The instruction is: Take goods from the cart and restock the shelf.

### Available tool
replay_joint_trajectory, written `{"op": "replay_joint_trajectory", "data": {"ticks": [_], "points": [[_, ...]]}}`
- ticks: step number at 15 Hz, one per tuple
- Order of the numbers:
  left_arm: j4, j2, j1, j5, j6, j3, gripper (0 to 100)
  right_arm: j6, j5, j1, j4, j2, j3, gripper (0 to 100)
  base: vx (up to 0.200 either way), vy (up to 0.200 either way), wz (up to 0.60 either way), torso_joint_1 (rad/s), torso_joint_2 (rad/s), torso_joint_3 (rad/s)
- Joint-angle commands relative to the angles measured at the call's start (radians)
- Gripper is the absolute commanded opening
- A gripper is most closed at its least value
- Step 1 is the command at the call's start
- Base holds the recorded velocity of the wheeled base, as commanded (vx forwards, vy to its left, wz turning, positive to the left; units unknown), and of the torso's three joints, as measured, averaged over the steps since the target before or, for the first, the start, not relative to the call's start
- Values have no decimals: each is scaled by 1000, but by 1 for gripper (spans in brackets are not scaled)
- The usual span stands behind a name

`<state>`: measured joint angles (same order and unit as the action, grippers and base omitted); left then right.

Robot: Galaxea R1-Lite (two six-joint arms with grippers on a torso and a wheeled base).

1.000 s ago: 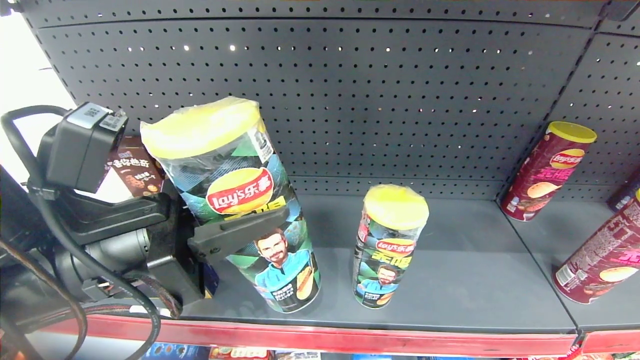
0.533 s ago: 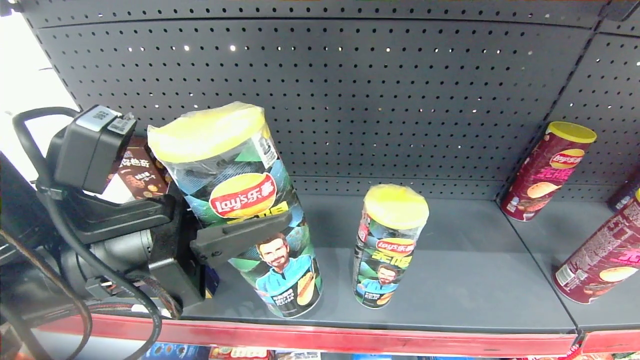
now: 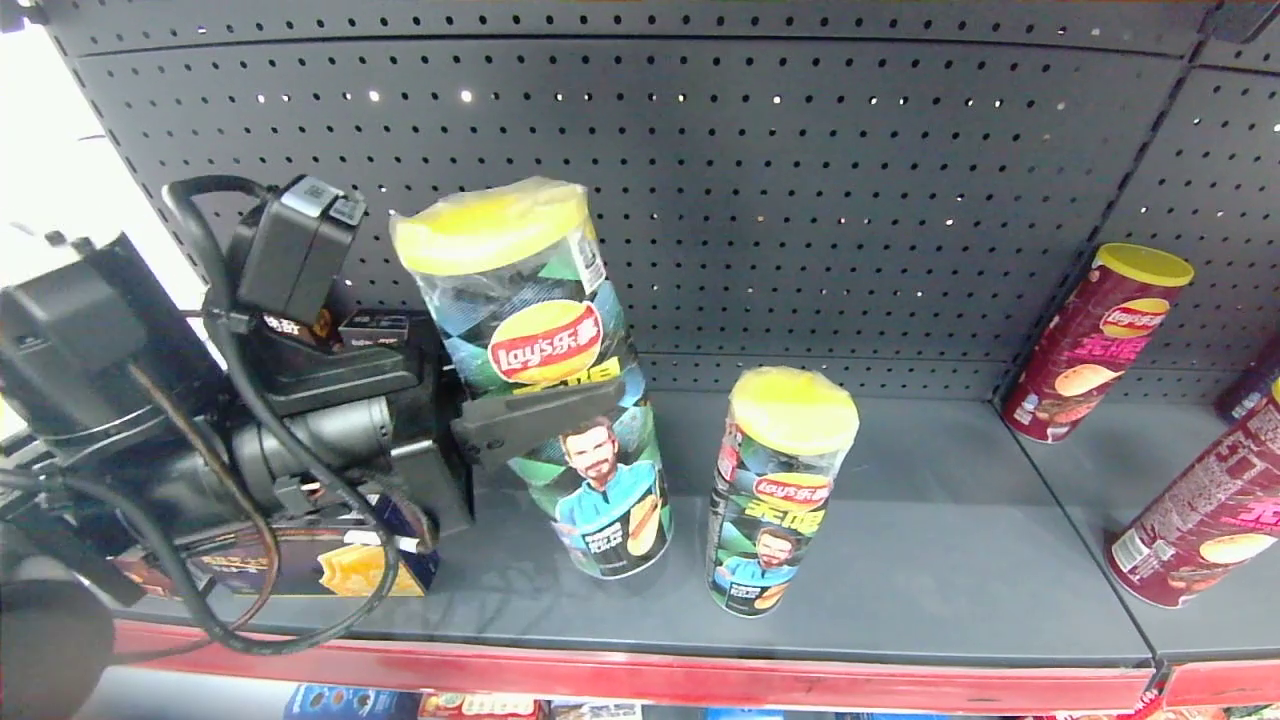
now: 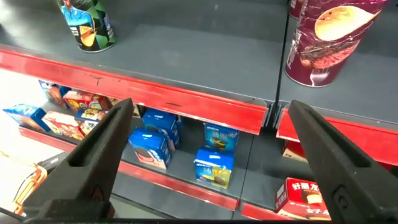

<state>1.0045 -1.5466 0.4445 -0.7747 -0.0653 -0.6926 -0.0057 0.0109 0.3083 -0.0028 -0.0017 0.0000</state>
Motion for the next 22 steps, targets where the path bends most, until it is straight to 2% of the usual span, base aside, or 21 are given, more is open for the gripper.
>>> {"op": "replay_joint_trajectory", "data": {"ticks": [1, 2, 4, 10, 13, 16, 18, 19, 21, 22], "points": [[8, -139, -72, -11, 12, -93, 0, 0, 0, 0, 0, 2, 0, 100, 0, 0, 0, 0, 0, 0], [9, -156, -82, -28, 22, -113, 0, 0, 0, 0, 0, 2, 0, 100, 0, 0, 0, 0, 0, 0], [-3, -175, -109, -18, 24, -174, 0, 0, 0, 0, 0, 2, 0, 100, 0, 0, 0, 0, 0, 0], [-4, -222, -110, -31, 21, -229, 0, 0, 0, 2, 0, 2, 0, 100, 0, 0, 0, 0, 0, 0], [-72, -224, -113, -34, 25, -288, 0, 0, 0, 2, 0, 2, 0, 100, 0, 0, 0, 0, 0, 0], [-76, -290, -136, -44, 30, -338, 0, 0, 0, 2, 0, 2, 0, 100, 0, 0, 0, 0, 0, 0], [-87, -329, -130, -44, 32, -413, 0, 0, 0, 0, 0, 2, 0, 100, 0, 0, 0, 0, 0, 0], [-90, -333, -128, -44, 33, -421, 0, 0, 0, 0, 0, 2, 0, 100, 0, 0, 0, 0, 0, 0], [-190, -357, -121, -43, 56, -499, 0, 0, 0, 0, 0, 2, 0, 100, 0, 0, 0, 0, 0, 0], [-280, -388, -112, -43, 128, -558, 0, 0, 0, 2, 0, 2, 0, 100, 0, 0, 0, 0, 0, 0]]}}
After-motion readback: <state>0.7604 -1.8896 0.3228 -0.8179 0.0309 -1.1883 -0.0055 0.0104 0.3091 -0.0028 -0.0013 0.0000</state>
